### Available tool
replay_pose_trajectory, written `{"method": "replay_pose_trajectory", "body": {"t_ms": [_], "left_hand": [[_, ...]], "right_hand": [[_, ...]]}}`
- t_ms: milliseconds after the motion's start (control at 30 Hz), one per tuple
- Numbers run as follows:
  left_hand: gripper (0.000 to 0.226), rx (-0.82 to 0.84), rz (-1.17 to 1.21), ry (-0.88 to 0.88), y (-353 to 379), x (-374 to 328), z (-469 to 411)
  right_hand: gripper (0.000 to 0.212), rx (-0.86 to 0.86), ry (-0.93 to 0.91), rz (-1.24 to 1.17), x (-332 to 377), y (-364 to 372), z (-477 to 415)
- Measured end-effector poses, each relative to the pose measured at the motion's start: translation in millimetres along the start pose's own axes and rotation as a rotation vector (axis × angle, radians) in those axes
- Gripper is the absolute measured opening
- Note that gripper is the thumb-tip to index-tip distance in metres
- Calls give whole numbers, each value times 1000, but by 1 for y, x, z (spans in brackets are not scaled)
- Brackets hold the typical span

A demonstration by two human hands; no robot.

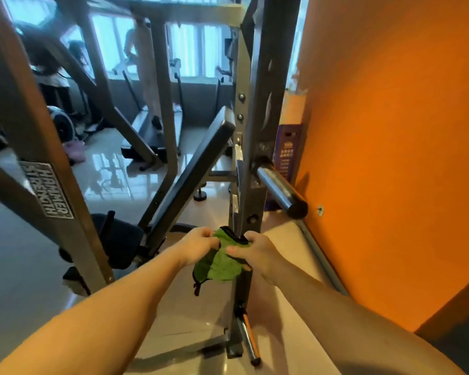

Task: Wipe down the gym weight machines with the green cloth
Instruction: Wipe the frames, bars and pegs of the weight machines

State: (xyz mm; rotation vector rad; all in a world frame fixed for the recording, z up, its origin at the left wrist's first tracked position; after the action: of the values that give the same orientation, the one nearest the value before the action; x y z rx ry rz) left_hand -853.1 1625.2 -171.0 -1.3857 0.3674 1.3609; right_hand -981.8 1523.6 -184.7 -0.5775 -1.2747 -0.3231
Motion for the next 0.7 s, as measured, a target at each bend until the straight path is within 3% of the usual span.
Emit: {"method": "replay_pose_trajectory", "body": {"t_ms": [133,300,400,500,600,700], "left_hand": [[13,-131,9,79,-20,-56,37],[21,-277,159,221,-48,-117,76],[36,-275,129,331,-58,-155,88],[33,-327,109,412,-77,-190,87],[25,-354,91,525,-93,-228,81],[18,-396,3,626,-114,-263,62]], "right_hand": [[43,30,-107,66,52,-17,21],[34,-69,-281,2,119,-48,41],[27,-191,-403,57,165,-69,54],[14,-288,-469,76,201,-86,53],[4,-264,-362,-107,225,-92,37],[31,-97,-199,-340,243,-86,11]]}}
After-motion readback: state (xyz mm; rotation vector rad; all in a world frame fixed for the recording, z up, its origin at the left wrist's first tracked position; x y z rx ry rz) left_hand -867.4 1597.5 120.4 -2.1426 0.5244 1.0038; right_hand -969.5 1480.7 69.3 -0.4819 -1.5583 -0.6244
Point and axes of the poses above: each hand's wrist, its own z-axis away from the middle knuckle, its own y-axis out of the palm, x = y × z, the point moved 9 cm from there along -z, towards the middle knuckle, and after that the axes turned 2 degrees about x, right-handed, at the moved point
